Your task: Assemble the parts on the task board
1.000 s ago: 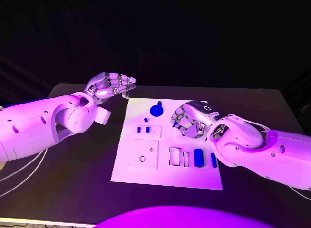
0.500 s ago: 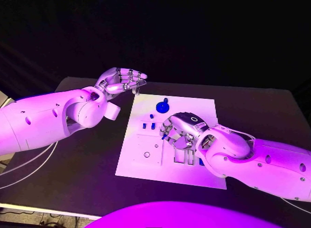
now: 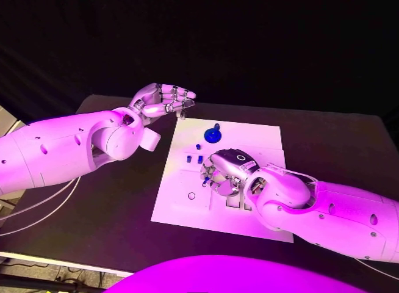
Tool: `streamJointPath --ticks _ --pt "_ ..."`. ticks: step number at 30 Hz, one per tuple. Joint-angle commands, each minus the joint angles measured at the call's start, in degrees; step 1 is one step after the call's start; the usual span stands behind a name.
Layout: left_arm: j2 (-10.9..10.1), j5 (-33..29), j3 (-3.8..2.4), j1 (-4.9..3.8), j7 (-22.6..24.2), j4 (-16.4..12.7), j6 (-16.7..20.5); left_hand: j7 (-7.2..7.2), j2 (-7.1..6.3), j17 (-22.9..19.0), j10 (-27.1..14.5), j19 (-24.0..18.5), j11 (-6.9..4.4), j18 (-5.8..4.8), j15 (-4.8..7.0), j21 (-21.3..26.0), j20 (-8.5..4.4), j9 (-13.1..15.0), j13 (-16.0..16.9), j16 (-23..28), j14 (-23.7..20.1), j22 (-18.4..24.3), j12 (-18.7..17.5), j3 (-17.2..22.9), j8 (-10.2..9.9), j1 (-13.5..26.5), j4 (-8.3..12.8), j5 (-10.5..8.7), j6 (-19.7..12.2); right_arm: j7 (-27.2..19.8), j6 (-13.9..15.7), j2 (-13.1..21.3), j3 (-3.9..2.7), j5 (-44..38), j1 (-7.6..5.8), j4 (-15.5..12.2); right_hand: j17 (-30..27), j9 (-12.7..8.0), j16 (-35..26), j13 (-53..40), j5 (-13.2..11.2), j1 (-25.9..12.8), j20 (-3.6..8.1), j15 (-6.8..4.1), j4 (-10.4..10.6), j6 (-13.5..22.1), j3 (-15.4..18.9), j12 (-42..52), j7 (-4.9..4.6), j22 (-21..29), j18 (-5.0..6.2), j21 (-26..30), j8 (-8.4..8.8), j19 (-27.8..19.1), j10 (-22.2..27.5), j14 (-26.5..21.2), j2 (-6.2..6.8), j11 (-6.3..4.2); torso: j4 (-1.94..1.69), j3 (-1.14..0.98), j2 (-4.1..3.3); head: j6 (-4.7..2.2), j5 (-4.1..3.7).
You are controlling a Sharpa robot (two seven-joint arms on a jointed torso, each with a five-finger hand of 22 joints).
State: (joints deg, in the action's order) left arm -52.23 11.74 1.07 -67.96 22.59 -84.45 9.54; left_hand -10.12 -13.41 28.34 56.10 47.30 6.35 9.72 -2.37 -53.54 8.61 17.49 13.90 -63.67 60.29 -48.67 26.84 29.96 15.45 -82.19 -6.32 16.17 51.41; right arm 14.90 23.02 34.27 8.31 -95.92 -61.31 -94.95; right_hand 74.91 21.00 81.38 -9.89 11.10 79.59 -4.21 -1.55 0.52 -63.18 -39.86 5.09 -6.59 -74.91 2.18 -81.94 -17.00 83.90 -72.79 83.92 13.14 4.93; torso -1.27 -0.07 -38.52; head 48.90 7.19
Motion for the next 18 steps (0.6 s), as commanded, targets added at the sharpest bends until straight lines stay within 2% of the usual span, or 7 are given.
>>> streamJointPath --ticks 1,9,18 --pt "0.13 -0.55 -0.05 -0.04 0.79 -0.21 -0.45 -0.14 0.03 -0.08 -0.4 0.41 0.13 0.74 -0.15 0.3 -0.09 -0.07 -0.05 0.22 -0.44 0.1 0.32 0.06 -0.11 -0.42 0.33 0.21 -0.17 2.12 -1.49 -0.34 0.0 -2.44 0.19 0.2 0.52 0.07 -0.24 -0.29 0.23 0.24 0.44 -0.4 -0.22 -0.11 -0.15 -0.01 -0.03 -11.95 -0.5 0.13 -0.08 3.81 -2.78 3.28 -0.53 -2.38 -0.02 -0.03 0.0 0.22 0.11" --pt "0.13 -0.61 -0.05 -0.04 0.68 -0.19 -0.64 -0.14 0.05 -0.1 -0.44 0.37 0.14 0.73 -0.19 0.35 -0.08 -0.05 -0.08 0.28 -0.54 0.1 0.33 0.02 -0.05 -0.38 0.34 0.21 -0.08 2.48 -2.66 -0.81 0.06 -3.08 0.54 0.44 0.52 0.08 -0.23 -0.28 0.25 0.18 0.44 -0.4 -0.32 -0.09 -0.18 -0.05 -0.03 -11.91 -0.48 0.22 -0.06 3.79 -2.79 3.28 -0.52 -2.39 0.02 -0.04 0.0 0.57 0.37" --pt "0.14 -0.64 -0.05 -0.04 0.58 -0.13 -0.83 -0.14 0.04 -0.11 -0.47 0.35 0.15 0.73 -0.2 0.36 -0.07 -0.05 -0.09 0.3 -0.58 0.1 0.33 0.0 -0.04 -0.36 0.34 0.21 -0.08 2.6 -3.63 -1.45 0.12 -3.61 0.71 1.47 0.52 0.08 -0.23 -0.28 0.25 0.18 0.44 -0.4 -0.32 -0.09 -0.18 -0.05 -0.03 -11.91 -0.48 0.22 -0.06 3.79 -2.79 3.28 -0.52 -2.39 0.01 -0.04 0.01 0.61 0.35"
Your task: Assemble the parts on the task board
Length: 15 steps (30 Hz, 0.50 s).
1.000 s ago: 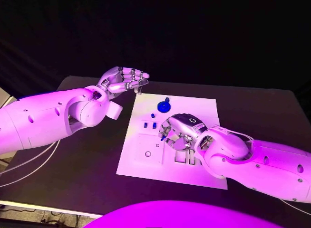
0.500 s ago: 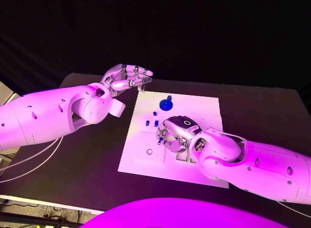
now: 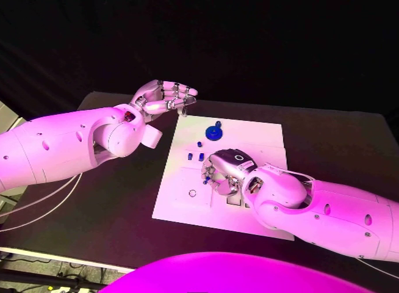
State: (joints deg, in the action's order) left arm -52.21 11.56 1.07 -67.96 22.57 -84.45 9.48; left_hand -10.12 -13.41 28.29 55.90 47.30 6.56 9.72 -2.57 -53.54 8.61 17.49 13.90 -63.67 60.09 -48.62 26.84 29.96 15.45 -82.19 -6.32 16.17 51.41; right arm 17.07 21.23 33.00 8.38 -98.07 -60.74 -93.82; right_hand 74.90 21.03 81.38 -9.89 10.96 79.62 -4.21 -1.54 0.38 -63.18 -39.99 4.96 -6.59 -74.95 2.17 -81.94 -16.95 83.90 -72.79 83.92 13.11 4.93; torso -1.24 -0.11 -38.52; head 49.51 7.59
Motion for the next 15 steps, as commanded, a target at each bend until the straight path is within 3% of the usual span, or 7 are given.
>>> streamJointPath --ticks 1,15 --pt "0.12 -0.47 -0.05 -0.04 0.59 -0.13 -0.8 -0.14 0.04 -0.06 -0.26 0.35 -0.05 0.73 0.01 0.36 -0.07 -0.05 -0.09 0.3 -0.37 0.06 0.33 0.0 -0.05 -0.36 0.34 0.21 -0.08 0.46 -2.01 -0.26 0.06 -1.52 0.15 0.5 0.53 0.06 -0.23 -0.28 0.39 0.15 0.44 -0.4 -0.18 -0.09 -0.05 0.08 -0.04 -11.87 -0.48 0.22 -0.12 3.79 -2.79 3.28 -0.49 -2.39 -0.04 -0.01 0.01 0.01 -0.08" --pt "0.04 -0.48 -0.05 -0.04 0.35 -0.14 -0.94 -0.15 0.04 -0.07 -0.31 0.33 -0.04 0.73 0.0 0.38 -0.07 -0.05 -0.11 0.33 -0.42 0.06 0.32 -0.01 -0.05 -0.36 0.36 0.21 -0.09 0.6 -2.99 -1.21 0.21 -2.03 0.51 1.38 0.55 0.08 -0.21 -0.27 0.37 0.06 0.43 -0.4 -0.27 -0.08 -0.06 0.03 -0.05 -11.93 -0.5 0.09 -0.1 3.83 -2.8 3.28 -0.49 -2.38 -0.02 0.02 -0.02 0.0 0.05"
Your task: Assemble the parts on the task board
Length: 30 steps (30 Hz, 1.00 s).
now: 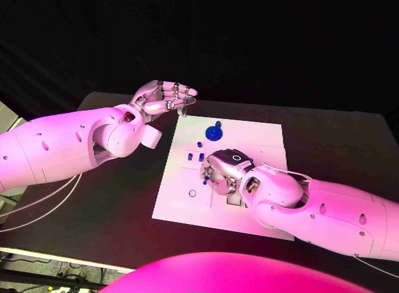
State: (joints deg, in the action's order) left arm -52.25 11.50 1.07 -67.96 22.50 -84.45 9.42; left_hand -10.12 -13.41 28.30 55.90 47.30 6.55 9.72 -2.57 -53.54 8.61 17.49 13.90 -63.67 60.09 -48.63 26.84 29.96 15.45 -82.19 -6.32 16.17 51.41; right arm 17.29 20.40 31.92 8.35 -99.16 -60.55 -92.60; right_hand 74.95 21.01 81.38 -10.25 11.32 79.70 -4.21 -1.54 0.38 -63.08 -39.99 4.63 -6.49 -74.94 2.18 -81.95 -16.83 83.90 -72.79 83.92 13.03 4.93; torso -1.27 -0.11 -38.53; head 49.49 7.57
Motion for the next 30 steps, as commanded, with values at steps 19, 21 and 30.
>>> streamJointPath --ticks 19,21,30 --pt "-0.1 -0.42 -0.05 -0.04 0.1 0.03 -0.94 -0.16 0.04 -0.1 -0.42 0.28 -0.01 0.73 -0.03 0.42 -0.05 -0.06 -0.15 0.38 -0.53 0.07 0.29 -0.02 -0.05 -0.37 0.4 0.22 -0.11 -1.01 -2.19 0.11 0.41 0.78 0.35 0.26 -0.35 -0.27 -0.47 1.99 0.9 -5.01 -0.8 1.13 0.58 3.29 3.1 -1.21 -1.23 -10.73 0.12 3.54 2.19 2.87 4.09 3.06 1.76 -0.53 0.1 0.02 0.02 0.02 0.06" --pt "-0.12 -0.42 -0.05 -0.04 0.07 0.03 -0.96 -0.16 0.08 -0.11 -0.47 0.27 0.0 0.73 -0.04 0.44 -0.05 -0.06 -0.17 0.4 -0.57 0.07 0.27 0.0 -0.04 -0.4 0.42 0.23 -0.1 -0.91 -1.72 0.17 0.41 0.77 0.35 0.29 -0.85 -0.37 -0.76 2.25 0.91 -5.1 -0.92 1.35 0.59 3.7 3.14 -1.14 -1.4 -10.32 0.33 4.63 2.49 2.56 5.14 2.92 1.91 -0.35 0.06 0.0 0.03 0.0 0.03" --pt "-0.16 -0.42 -0.05 -0.04 -0.11 0.22 -1.07 -0.16 0.1 -0.11 -0.51 0.26 0.0 0.73 -0.04 0.45 -0.05 -0.06 -0.18 0.41 -0.59 0.07 0.26 0.02 -0.04 -0.43 0.45 0.24 -0.11 -1.45 3.5 1.29 0.42 0.97 0.35 -0.54 -8.07 -1.34 -5.1 4.43 0.61 -4.19 -2.17 2.52 0.14 7.86 7.67 -0.06 -0.44 -5.87 2.28 15.66 5.72 -0.48 13.69 0.48 2.48 1.13 0.06 -0.05 0.02 -0.41 -0.17"
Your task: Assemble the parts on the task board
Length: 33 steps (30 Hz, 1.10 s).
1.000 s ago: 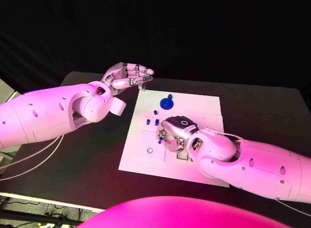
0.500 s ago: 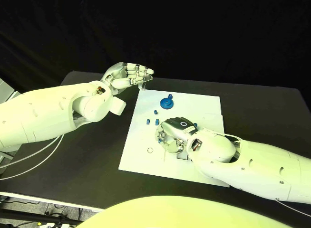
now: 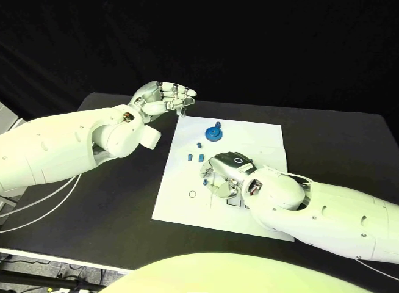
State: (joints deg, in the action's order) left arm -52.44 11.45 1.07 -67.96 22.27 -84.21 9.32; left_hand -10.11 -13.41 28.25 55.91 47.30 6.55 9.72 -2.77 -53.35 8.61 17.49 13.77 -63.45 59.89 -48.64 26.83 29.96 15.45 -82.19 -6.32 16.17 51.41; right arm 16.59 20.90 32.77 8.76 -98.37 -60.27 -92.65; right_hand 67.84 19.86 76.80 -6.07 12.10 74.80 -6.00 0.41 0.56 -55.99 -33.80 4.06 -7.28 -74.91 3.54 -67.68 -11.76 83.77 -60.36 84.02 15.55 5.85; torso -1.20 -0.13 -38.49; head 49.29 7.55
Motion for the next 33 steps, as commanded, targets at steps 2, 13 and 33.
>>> streamJointPath --ticks 2,13,33 --pt "0.02 -0.37 -0.05 -0.04 0.1 0.06 -1.02 -0.16 0.1 -0.06 -0.52 0.26 0.01 0.73 0.16 0.26 -0.05 -0.06 -0.05 0.18 -0.39 0.08 0.26 0.02 -0.04 -0.43 0.45 0.24 -0.1 -1.02 3.92 1.27 -0.01 0.44 0.06 -1.32 -1.71 -0.31 -0.86 0.47 -0.13 1.22 -0.44 0.74 0.06 0.97 3.13 1.02 0.31 -5.09 1.24 3.19 1.0 -0.75 2.33 0.11 -0.36 0.3 0.02 -0.03 0.0 -0.33 -0.25" --pt "-0.19 -0.37 -0.04 -0.04 0.03 0.29 -1.13 -0.17 0.13 -0.07 -0.58 0.24 0.02 0.73 0.15 0.27 -0.04 -0.07 -0.07 0.2 -0.42 0.07 0.25 0.03 -0.05 -0.45 0.47 0.24 -0.12 -2.18 2.76 9.71 -1.42 4.32 -2.14 -7.5 0.44 -0.69 1.27 0.58 0.9 3.04 -0.06 0.09 1.04 -0.32 6.46 5.75 0.34 -5.93 0.67 0.47 1.71 0.75 1.03 1.33 -1.21 -0.37 0.1 0.07 0.07 -0.99 -1.38" --pt "-0.17 -0.37 -0.01 -0.03 -0.04 0.21 -1.36 -0.17 0.14 -0.08 -0.64 0.22 0.03 0.73 0.14 0.28 -0.04 -0.07 -0.09 0.22 -0.47 0.07 0.23 0.04 -0.06 -0.48 0.5 0.24 -0.16 -3.87 -8.43 15.29 -2.44 5.24 -6.58 -3.18 0.03 -1.94 2.1 2.05 -0.3 7.47 -0.54 0.73 5.58 0.85 20.89 6.61 2.8 -5.8 0.74 1.57 4.76 0.68 5.32 0.95 -2.15 0.33 -0.03 0.03 -0.03 -1.4 -2.13"
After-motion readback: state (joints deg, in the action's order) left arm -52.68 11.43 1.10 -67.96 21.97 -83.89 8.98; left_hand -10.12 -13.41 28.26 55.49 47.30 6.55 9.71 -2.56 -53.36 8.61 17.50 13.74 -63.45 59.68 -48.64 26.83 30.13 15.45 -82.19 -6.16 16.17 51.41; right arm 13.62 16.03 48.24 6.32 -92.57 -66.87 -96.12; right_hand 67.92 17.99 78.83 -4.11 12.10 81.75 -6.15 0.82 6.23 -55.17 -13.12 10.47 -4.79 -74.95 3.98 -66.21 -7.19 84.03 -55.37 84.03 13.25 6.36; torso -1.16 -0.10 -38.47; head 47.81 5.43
